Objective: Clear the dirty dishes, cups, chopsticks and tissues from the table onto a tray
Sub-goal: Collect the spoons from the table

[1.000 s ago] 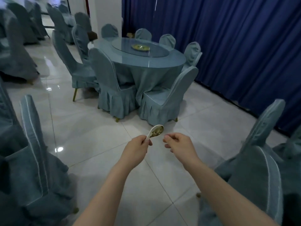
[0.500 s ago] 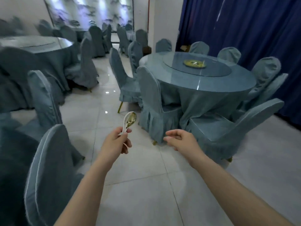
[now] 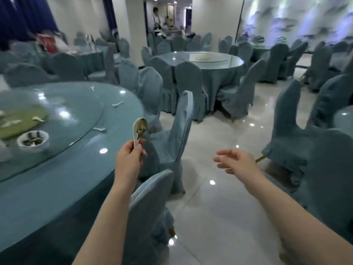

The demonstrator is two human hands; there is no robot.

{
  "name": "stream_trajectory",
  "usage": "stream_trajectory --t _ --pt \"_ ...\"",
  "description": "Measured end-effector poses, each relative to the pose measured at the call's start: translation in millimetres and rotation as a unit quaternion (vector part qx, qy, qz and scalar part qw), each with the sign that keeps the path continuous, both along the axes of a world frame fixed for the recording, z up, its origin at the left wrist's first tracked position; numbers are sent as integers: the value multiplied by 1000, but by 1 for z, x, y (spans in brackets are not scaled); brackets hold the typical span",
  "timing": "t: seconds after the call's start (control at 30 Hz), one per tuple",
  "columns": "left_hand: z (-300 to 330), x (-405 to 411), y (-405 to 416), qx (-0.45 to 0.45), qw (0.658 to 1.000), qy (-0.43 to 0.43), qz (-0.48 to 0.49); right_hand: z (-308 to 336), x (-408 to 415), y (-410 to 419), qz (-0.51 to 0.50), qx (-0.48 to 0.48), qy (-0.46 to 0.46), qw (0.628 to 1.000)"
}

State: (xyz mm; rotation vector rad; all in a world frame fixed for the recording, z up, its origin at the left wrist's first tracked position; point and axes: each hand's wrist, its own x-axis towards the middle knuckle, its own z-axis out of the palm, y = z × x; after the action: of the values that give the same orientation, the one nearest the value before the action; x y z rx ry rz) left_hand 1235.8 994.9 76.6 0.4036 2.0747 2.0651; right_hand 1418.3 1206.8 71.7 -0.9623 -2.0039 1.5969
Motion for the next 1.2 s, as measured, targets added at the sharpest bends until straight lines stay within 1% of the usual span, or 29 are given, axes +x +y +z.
stream_trajectory --t 0.07,0.2,0.37,0.53,0.63,0.8,0.87,0.97,1.1,1.17,1.2 --pt "2 -30 11 6 999 -5 46 4 -44 23 41 4 -3 999" --pt "0 -79 37 6 995 -12 97 11 -117 64 116 33 -6 993" --pt "-12 -128 77 6 984 -55 171 -1 -196 133 183 59 -23 981" --pt "-13 -187 119 -1 964 -56 258 -25 -299 199 254 87 -29 963" --pt "-12 -211 139 -2 951 -65 303 -36 -358 221 321 102 -45 941" --pt "-14 -239 136 -13 922 -77 378 -40 -448 223 434 139 -48 889" --pt "-16 -252 126 4 912 -83 401 -43 -478 213 462 162 -48 871" --pt "-17 -286 111 25 897 -87 433 -50 -523 200 487 201 -35 849" --pt "-17 -322 93 23 886 -86 455 -54 -575 183 491 230 -33 840" --pt "-20 -327 86 14 874 -90 477 -59 -597 173 509 254 -46 821" --pt "-20 -327 81 13 867 -93 490 -63 -608 166 526 271 -54 805"
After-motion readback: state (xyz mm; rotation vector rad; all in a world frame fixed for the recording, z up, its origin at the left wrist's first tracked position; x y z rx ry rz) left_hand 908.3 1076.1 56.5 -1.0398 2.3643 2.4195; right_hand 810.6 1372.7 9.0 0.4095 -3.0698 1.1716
